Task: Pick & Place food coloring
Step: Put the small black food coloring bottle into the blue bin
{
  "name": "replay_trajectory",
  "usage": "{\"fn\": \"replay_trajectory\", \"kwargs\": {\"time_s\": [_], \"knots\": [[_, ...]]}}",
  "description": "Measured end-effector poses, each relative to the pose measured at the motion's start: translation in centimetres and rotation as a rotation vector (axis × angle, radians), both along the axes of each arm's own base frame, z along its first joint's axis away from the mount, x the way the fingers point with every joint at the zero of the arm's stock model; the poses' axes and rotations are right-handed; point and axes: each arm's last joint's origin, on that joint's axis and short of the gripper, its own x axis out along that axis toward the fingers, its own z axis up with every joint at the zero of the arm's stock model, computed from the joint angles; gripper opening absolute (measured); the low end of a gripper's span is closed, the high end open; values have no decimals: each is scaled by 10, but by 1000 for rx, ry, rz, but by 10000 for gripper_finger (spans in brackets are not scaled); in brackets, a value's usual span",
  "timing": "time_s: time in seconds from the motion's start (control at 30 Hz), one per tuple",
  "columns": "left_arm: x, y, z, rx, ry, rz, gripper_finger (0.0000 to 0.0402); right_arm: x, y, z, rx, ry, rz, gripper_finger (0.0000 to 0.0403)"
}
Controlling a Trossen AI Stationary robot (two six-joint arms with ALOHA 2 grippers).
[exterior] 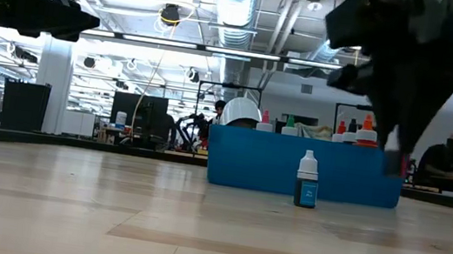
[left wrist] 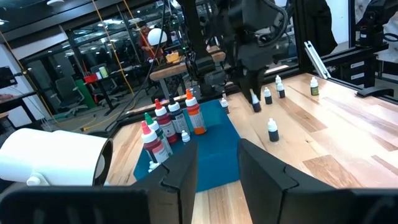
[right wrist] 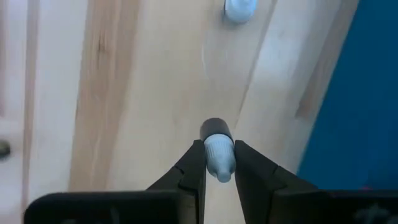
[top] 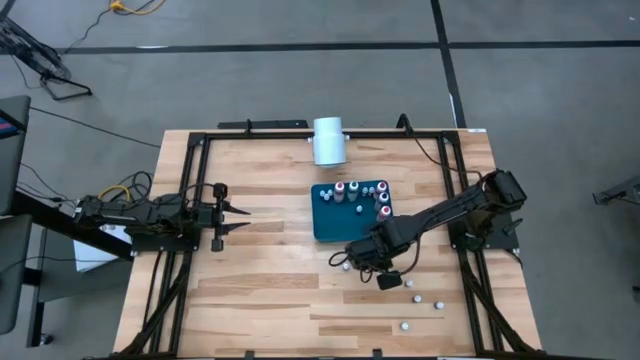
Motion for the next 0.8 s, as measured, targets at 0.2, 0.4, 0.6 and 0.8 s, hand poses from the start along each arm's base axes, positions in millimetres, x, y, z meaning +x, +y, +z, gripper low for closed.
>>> {"fn": "replay_trajectory", "kwargs": {"time_s": [0.2, 0.4, 0.6, 0.8], "knots": [[0, 0, 0, 0, 0, 0, 105, -4, -4, 29, -19, 9, 50, 56], [0, 0, 0, 0, 1, 0, 105, -1, -13, 54, -70, -17, 70, 56], [0, 0, 0, 0, 0, 0, 105, 5, -31, 73, -63, -60, 54, 56], [0, 0, 0, 0, 0, 0, 105, 9, -61, 81, -73, -43, 19, 56]]}}
